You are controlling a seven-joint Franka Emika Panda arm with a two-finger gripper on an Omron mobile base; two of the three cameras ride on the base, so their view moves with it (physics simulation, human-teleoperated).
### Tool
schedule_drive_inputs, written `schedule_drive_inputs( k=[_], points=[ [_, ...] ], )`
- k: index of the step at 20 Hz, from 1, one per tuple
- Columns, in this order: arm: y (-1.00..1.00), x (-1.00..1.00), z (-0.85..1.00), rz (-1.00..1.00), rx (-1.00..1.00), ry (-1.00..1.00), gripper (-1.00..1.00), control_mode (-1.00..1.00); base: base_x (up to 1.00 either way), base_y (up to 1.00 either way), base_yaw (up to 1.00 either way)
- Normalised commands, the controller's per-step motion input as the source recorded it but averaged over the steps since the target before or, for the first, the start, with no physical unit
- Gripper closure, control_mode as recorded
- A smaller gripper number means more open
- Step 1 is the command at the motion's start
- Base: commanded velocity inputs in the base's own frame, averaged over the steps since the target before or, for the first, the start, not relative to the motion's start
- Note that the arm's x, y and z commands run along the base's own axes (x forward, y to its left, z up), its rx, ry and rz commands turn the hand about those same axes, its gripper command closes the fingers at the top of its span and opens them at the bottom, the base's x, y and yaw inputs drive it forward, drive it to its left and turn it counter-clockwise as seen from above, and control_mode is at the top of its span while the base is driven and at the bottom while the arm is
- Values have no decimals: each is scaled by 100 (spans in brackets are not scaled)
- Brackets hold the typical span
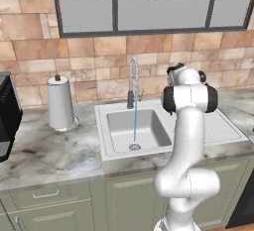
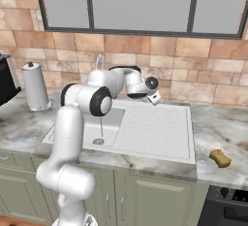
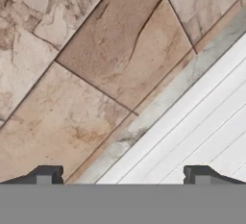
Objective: Soak the sponge with water for a few seconds and then drop it inside the sink.
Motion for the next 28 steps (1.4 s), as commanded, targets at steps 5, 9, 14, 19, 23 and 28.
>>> schedule_drive_inputs(
  k=[5,9,14,19,23,28],
  points=[
    [-3,-82,0,-3,0,0,-100,-100,0,0,0],
    [0,-86,0,-3,0,0,-100,-100,0,0,0],
    [0,-66,0,-1,0,0,-100,-100,0,0,0],
    [-1,-46,1,-1,0,3,-100,-100,0,0,0],
    [-10,-31,0,-6,0,10,-100,-100,0,0,0],
    [0,-9,0,-9,-5,10,-100,-100,0,0,0]
  ],
)
